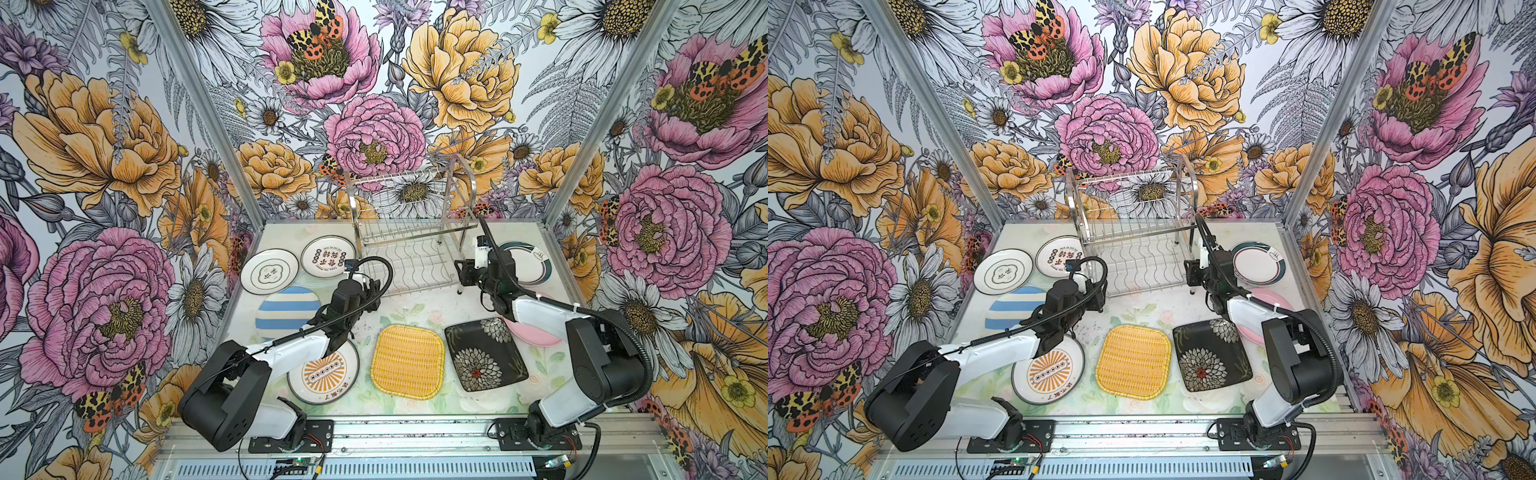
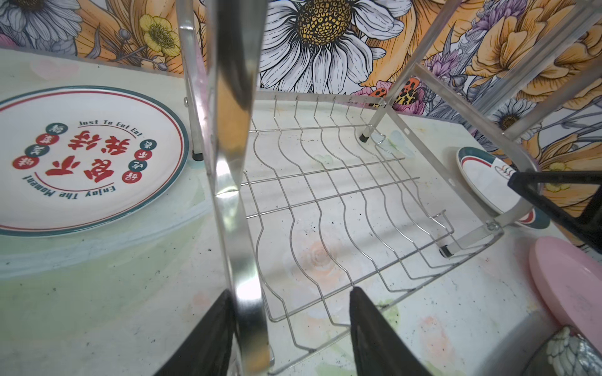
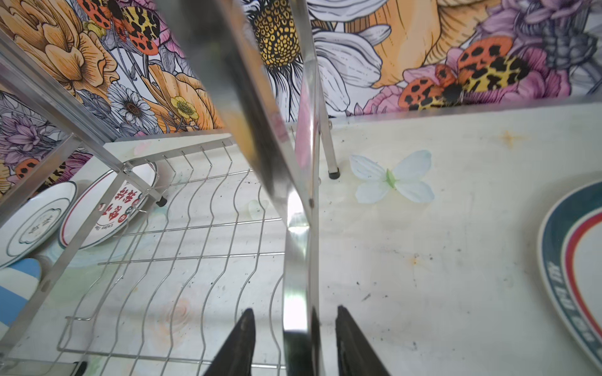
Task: Load plates into a dish rack
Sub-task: Rotate the dish rack at the top-center of the table.
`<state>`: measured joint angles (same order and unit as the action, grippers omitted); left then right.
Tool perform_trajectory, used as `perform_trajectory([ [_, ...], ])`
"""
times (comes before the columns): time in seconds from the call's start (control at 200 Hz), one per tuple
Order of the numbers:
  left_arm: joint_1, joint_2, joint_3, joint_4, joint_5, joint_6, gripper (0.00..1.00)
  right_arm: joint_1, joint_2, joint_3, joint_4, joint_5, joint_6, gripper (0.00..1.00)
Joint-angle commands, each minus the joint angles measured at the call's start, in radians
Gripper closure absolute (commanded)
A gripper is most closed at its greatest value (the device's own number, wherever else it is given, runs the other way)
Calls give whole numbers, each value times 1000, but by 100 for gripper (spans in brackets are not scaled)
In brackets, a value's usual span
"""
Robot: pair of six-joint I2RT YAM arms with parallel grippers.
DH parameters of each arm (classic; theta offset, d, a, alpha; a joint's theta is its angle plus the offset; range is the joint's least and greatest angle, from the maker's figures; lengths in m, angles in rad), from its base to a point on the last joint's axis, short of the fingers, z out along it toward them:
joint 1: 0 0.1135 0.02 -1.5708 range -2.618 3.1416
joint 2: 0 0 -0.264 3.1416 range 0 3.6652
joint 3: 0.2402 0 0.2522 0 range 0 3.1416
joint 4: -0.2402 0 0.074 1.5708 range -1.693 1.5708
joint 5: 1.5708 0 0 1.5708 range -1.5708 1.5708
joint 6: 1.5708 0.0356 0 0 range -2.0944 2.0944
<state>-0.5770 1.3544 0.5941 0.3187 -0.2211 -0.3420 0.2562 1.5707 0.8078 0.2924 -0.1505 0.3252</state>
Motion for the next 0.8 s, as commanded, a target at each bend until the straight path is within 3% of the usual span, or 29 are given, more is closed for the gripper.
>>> perform_trajectory([
  [0.0,-16,-63,16,-55,-21,15,37,-3,-82,20,-104,-8,15,47],
  [0.155,-52,-184,20,-203,-40,-5,34,-9,-196,11,-276,-3,38,34],
  [0.41,-140,-369,35,-558,5,-113,33,16,-426,-117,-462,-115,207,30],
  [0.671,-184,-442,-20,-687,183,-286,33,185,-668,-279,-567,-137,415,30],
  [0.796,-183,-444,-59,-685,218,-312,33,295,-701,-311,-583,-98,478,30],
])
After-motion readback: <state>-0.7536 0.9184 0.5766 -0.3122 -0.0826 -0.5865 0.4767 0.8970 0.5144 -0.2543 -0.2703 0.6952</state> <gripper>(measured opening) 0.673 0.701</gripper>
